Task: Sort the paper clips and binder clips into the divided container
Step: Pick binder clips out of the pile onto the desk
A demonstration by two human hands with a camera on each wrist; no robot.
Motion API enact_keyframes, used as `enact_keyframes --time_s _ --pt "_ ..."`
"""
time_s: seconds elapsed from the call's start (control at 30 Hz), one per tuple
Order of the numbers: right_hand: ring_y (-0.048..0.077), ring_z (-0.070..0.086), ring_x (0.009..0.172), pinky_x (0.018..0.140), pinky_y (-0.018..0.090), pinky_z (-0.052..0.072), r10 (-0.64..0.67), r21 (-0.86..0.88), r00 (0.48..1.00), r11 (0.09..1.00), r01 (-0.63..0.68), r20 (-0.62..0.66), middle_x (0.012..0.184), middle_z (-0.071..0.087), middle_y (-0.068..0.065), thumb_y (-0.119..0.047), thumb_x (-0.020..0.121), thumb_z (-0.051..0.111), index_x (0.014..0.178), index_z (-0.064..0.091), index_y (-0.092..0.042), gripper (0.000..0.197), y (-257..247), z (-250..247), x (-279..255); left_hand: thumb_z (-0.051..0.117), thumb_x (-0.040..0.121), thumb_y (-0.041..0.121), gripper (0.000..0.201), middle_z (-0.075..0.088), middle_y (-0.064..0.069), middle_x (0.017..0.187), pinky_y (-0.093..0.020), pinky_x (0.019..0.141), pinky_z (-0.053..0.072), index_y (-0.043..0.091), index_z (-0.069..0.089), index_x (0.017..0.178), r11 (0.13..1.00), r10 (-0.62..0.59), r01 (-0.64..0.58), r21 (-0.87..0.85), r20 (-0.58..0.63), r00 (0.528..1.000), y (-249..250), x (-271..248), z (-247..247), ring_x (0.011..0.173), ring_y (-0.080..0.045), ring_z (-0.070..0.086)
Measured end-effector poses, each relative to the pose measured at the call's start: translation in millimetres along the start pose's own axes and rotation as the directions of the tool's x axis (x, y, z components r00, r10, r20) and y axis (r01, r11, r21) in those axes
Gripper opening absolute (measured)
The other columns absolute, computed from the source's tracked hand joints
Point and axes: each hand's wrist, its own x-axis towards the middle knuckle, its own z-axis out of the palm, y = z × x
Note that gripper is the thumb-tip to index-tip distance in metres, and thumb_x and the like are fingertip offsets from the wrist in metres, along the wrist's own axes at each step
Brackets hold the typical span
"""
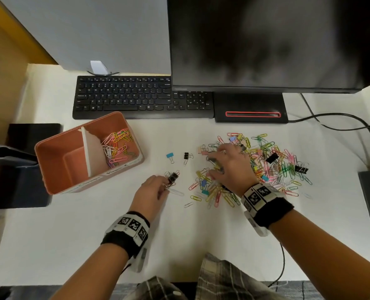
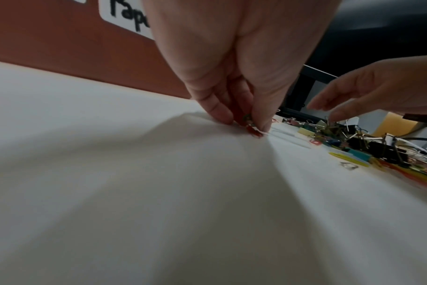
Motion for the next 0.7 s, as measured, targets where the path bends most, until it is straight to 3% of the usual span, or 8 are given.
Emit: enact_keyframes --time_s 0.07,0.1,0.17,0.2,0.4,0.53,0.63,0.7 --pt "0.021 0.053 0.106 0.095 0.046 0.044 -0.159 0.036 0.986 0.987 0.158 0.049 0.116 0.059 0.001 -0.029 0.076 0.067 0.113 0.061 -0.023 0.038 -10 6 -2 0.067 0.078 0.007 0.022 0.053 0.001 0.085 -0.024 0.072 0.040 0.013 0.063 0.100 1.000 -0.008 0.008 0.006 0.007 1.000 -2 0 -3 0.078 -0.017 0.054" --pt "0.019 0.054 0.105 0.096 0.043 0.044 -0.228 0.059 0.962 0.973 0.222 0.149 0.116 0.061 0.000 -0.027 0.078 0.065 0.115 0.060 -0.023 0.038 -18 10 -5 0.068 0.078 0.007 0.023 0.051 0.002 0.086 -0.025 0.073 0.043 0.012 0.063 0.099 1.000 -0.018 0.018 -0.003 0.004 1.000 -4 1 -4 0.078 -0.017 0.054" --pt "0.019 0.053 0.108 0.096 0.038 0.039 -0.281 0.017 0.893 0.956 0.294 0.352 0.121 0.058 -0.001 -0.025 0.082 0.062 0.120 0.056 -0.022 0.039 -31 21 -12 0.071 0.076 0.007 0.025 0.049 -0.001 0.090 -0.027 0.077 0.045 0.009 0.064 0.100 0.998 -0.047 0.047 -0.031 -0.016 0.999 -6 2 -5 0.082 -0.019 0.054" --pt "0.020 0.052 0.108 0.095 0.039 0.037 -0.270 -0.024 0.880 0.953 0.303 0.391 0.123 0.055 0.000 -0.025 0.083 0.061 0.122 0.055 -0.021 0.039 -34 26 -14 0.072 0.075 0.008 0.027 0.049 -0.003 0.093 -0.027 0.079 0.045 0.009 0.064 0.101 0.997 -0.072 0.071 -0.039 -0.028 0.997 -6 2 -5 0.083 -0.019 0.054" --pt "0.026 0.057 0.099 0.088 0.039 0.046 -0.151 -0.046 0.922 0.983 0.179 0.356 0.107 0.064 0.008 -0.011 0.090 0.052 0.114 0.061 -0.015 0.025 -31 36 0 0.071 0.077 0.012 0.018 0.055 0.000 0.088 -0.022 0.072 0.039 0.012 0.063 0.093 0.986 -0.166 0.165 -0.011 -0.044 0.985 -4 2 -4 0.076 -0.013 0.052" --pt "0.024 0.057 0.095 0.085 0.035 0.046 -0.129 -0.085 0.909 0.981 0.176 0.397 0.103 0.065 0.006 -0.011 0.092 0.046 0.109 0.063 -0.016 0.025 -34 34 4 0.071 0.077 0.014 0.011 0.059 -0.002 0.083 -0.028 0.071 0.046 0.012 0.064 0.084 0.992 -0.125 0.125 -0.005 -0.055 0.991 -6 -2 -3 0.072 -0.016 0.054" --pt "0.024 0.057 0.093 0.082 0.033 0.045 -0.114 -0.093 0.902 0.982 0.167 0.416 0.101 0.063 0.006 -0.012 0.092 0.045 0.105 0.065 -0.016 0.024 -37 34 6 0.078 0.070 0.017 0.023 0.057 -0.002 0.084 -0.031 0.073 0.048 0.011 0.066 0.088 0.997 -0.078 0.078 -0.025 -0.011 0.997 -9 -7 -3 0.077 -0.019 0.056" --pt "0.025 0.058 0.092 0.082 0.034 0.047 -0.117 -0.089 0.896 0.981 0.171 0.428 0.100 0.063 0.008 -0.009 0.091 0.045 0.104 0.066 -0.013 0.025 -39 36 8 0.076 0.071 0.010 0.023 0.058 -0.002 0.088 -0.033 0.076 0.049 0.010 0.066 0.092 0.998 -0.062 0.062 -0.010 0.008 0.998 -10 -9 -2 0.082 -0.022 0.057"
